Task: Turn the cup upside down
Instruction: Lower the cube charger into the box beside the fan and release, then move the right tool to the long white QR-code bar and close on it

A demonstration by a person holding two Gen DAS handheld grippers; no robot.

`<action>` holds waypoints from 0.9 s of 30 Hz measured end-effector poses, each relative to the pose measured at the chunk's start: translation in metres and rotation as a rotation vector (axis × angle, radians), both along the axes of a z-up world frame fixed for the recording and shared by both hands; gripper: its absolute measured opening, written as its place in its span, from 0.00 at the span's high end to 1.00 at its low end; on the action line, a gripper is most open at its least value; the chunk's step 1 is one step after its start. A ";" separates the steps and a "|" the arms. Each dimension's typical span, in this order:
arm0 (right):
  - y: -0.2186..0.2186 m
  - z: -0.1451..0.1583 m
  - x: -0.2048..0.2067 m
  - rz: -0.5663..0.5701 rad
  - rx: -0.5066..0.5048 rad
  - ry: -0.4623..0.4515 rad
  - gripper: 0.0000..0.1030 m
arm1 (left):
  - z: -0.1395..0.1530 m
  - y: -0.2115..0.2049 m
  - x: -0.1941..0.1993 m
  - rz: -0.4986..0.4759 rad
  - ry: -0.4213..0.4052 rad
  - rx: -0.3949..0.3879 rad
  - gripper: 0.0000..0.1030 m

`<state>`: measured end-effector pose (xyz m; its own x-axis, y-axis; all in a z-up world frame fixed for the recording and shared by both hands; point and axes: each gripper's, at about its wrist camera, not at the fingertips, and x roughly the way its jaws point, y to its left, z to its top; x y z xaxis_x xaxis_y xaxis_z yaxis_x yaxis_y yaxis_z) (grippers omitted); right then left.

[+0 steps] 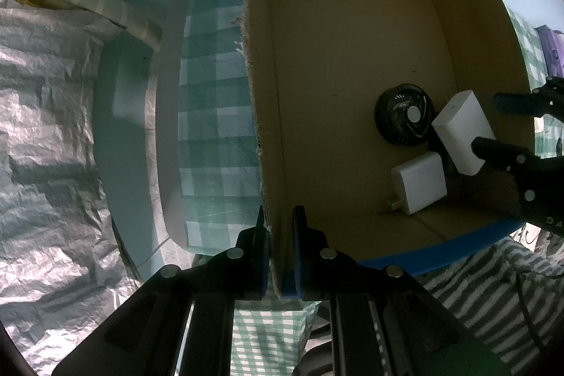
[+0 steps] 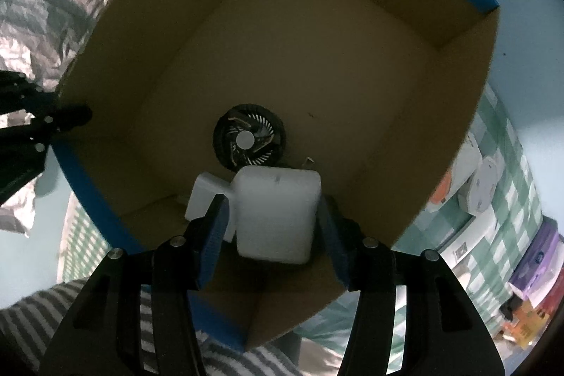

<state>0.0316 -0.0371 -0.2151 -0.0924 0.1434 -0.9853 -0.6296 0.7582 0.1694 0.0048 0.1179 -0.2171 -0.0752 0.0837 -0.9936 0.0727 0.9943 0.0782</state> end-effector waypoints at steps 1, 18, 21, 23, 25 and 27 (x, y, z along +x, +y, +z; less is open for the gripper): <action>-0.003 0.002 0.000 -0.001 0.003 -0.006 0.48 | 0.000 0.000 0.000 0.000 0.000 0.000 0.91; -0.064 0.068 0.015 -0.188 0.070 -0.108 0.48 | -0.001 -0.002 -0.001 -0.007 0.002 0.002 0.91; -0.080 0.067 0.019 -0.244 0.068 -0.101 0.48 | -0.001 -0.003 -0.002 -0.012 0.004 0.000 0.91; -0.092 0.067 0.019 -0.275 0.057 -0.104 0.48 | 0.000 -0.003 -0.002 -0.012 0.006 -0.003 0.91; -0.108 0.063 0.019 -0.314 0.044 -0.101 0.48 | 0.000 -0.003 -0.002 -0.009 0.008 -0.007 0.91; -0.125 0.058 0.019 -0.357 0.038 -0.088 0.48 | 0.000 -0.003 -0.002 -0.011 0.010 -0.005 0.91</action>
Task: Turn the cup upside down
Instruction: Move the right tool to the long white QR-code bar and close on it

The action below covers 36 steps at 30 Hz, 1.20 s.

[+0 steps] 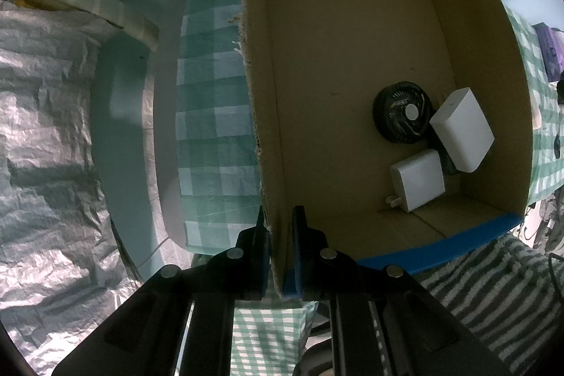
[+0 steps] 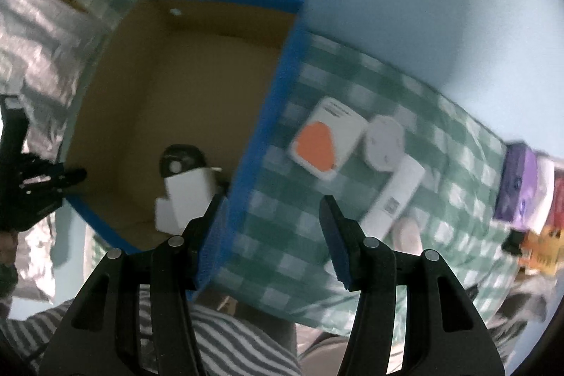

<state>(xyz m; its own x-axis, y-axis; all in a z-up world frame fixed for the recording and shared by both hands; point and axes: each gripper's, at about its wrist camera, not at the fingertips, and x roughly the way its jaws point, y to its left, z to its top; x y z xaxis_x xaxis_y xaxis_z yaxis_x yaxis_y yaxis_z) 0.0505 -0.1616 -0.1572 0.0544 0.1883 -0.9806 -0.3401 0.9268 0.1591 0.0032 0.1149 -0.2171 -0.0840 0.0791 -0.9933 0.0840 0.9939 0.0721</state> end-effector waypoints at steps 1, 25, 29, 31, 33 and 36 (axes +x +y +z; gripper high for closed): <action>-0.008 -0.005 0.000 -0.022 -0.002 0.014 0.48 | 0.000 0.000 0.000 -0.001 0.001 0.000 0.91; -0.103 -0.124 0.000 -0.373 -0.052 0.245 0.48 | 0.001 -0.001 0.000 0.006 0.000 0.005 0.91; -0.105 -0.143 0.000 -0.402 -0.062 0.274 0.48 | 0.001 0.000 0.000 0.003 0.001 0.008 0.91; -0.104 -0.148 0.002 -0.417 -0.044 0.282 0.48 | 0.001 0.000 0.000 0.001 0.001 0.010 0.91; -0.103 -0.153 0.005 -0.422 -0.052 0.279 0.48 | 0.001 0.000 0.000 0.000 0.001 0.011 0.91; -0.103 -0.161 0.011 -0.431 -0.069 0.283 0.48 | 0.001 0.000 0.000 -0.002 0.003 0.013 0.91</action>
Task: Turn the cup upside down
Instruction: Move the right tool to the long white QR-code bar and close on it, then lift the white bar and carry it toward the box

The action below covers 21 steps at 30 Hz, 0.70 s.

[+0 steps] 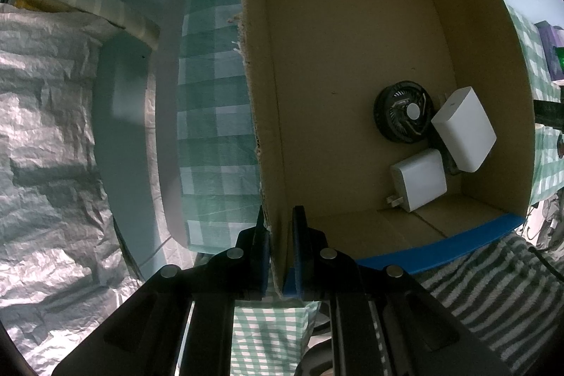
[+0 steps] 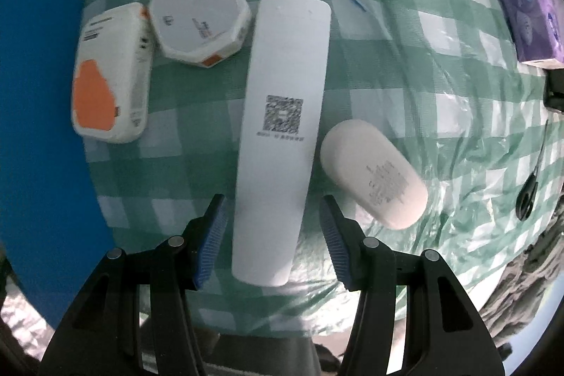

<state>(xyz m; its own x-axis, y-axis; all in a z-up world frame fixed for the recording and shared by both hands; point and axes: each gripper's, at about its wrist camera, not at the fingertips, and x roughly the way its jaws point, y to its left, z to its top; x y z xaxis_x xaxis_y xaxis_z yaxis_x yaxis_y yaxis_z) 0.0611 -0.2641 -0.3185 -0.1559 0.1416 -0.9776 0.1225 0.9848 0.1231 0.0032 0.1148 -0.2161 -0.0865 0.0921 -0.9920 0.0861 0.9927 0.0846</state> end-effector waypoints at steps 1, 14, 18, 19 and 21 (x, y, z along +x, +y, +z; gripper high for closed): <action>0.000 -0.003 0.004 0.001 -0.005 0.000 0.47 | 0.000 0.000 0.000 0.000 0.000 0.000 0.91; 0.016 -0.013 0.032 0.011 -0.064 -0.032 0.46 | 0.000 0.000 0.000 -0.001 0.001 0.003 0.90; 0.022 -0.011 0.037 0.028 -0.073 -0.051 0.60 | 0.000 0.001 0.000 -0.002 0.001 0.003 0.90; 0.022 -0.012 0.036 0.025 -0.069 -0.050 0.60 | 0.000 0.000 0.000 -0.001 0.001 0.004 0.90; 0.021 -0.009 0.038 0.036 -0.072 -0.053 0.60 | 0.000 0.000 0.000 -0.001 0.001 0.002 0.90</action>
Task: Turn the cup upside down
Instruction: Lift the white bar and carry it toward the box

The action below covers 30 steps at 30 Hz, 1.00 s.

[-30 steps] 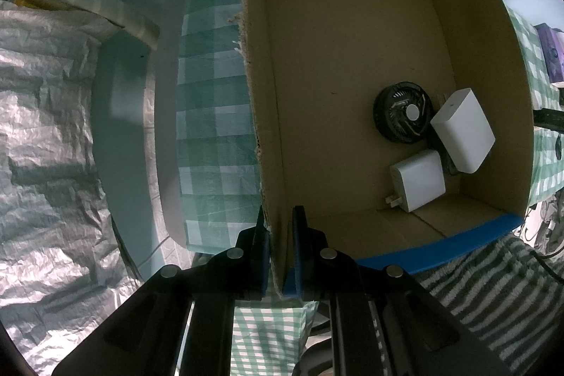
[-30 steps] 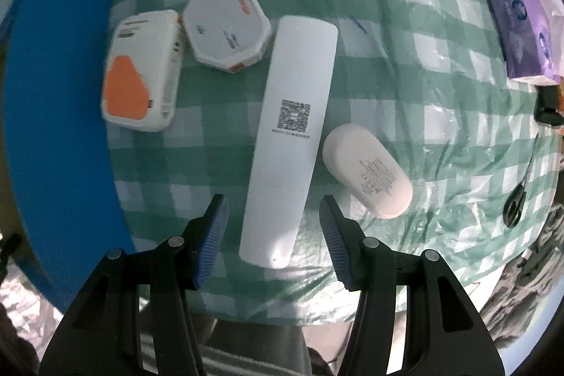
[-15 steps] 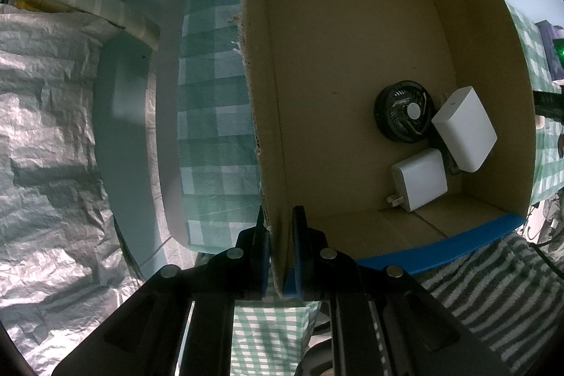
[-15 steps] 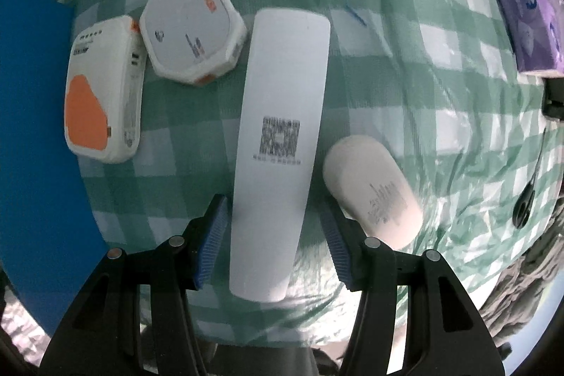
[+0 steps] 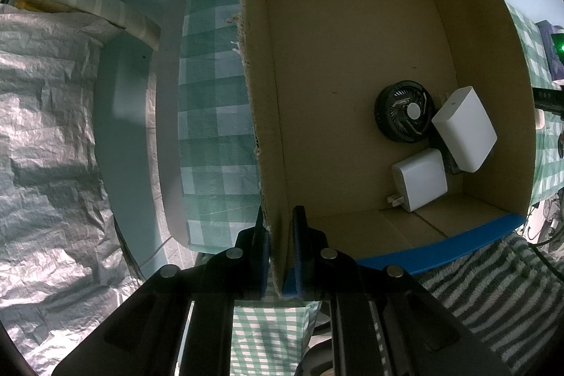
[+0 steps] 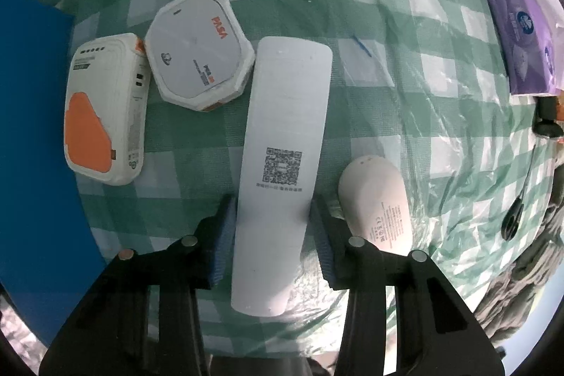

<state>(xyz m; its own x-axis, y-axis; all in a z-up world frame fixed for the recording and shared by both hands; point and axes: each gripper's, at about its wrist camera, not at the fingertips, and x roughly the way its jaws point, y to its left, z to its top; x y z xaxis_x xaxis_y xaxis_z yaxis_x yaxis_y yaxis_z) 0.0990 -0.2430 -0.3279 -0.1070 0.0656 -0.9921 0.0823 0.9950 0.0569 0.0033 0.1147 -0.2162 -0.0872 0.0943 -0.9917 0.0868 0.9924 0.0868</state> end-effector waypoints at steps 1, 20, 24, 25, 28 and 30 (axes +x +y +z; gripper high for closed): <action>0.000 0.000 0.000 0.008 -0.005 -0.003 0.61 | 0.000 0.000 0.000 0.001 0.001 0.000 0.90; -0.017 0.052 -0.025 0.086 0.021 -0.072 0.62 | -0.001 0.000 0.001 0.001 0.003 -0.001 0.89; -0.020 0.058 -0.034 0.086 0.032 -0.074 0.62 | 0.000 -0.001 0.001 0.002 0.003 -0.002 0.89; -0.021 0.058 -0.036 0.088 0.034 -0.074 0.62 | 0.000 -0.001 0.001 0.002 0.003 -0.001 0.89; -0.027 0.059 -0.040 0.089 0.040 -0.073 0.62 | 0.000 -0.001 0.001 0.000 0.002 -0.001 0.88; -0.030 0.061 -0.042 0.086 0.045 -0.075 0.62 | 0.000 -0.001 0.002 0.000 0.002 -0.002 0.88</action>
